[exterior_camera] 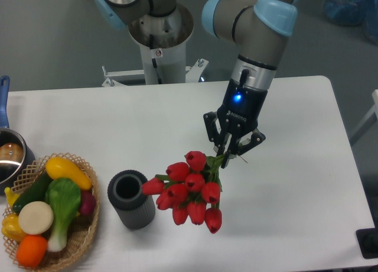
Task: Pick up the flowers from the table
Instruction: 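Lift the gripped tulips up off the table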
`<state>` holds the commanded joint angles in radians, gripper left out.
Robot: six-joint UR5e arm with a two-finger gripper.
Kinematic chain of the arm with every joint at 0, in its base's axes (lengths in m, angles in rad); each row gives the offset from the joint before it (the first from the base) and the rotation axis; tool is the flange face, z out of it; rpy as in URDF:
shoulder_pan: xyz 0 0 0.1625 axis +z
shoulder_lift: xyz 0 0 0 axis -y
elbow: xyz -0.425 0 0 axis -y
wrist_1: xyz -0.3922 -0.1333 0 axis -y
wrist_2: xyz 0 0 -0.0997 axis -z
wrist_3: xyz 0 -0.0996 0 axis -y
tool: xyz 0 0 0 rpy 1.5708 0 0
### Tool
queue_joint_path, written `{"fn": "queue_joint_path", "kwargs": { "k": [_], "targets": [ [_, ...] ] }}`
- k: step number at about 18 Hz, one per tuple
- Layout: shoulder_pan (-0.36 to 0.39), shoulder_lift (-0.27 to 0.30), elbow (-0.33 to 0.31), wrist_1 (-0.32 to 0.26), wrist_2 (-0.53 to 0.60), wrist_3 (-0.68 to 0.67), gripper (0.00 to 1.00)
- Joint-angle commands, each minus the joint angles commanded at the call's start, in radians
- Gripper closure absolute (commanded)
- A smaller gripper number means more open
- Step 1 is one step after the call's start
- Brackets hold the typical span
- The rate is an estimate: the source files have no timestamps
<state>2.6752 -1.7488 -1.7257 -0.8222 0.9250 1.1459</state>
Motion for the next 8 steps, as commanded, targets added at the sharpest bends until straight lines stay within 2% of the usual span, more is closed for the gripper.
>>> {"fn": "queue_joint_path", "kwargs": {
  "k": [8],
  "targets": [
    [0.017, 0.012, 0.012, 0.0, -0.023, -0.003, 0.91]
  ]
}}
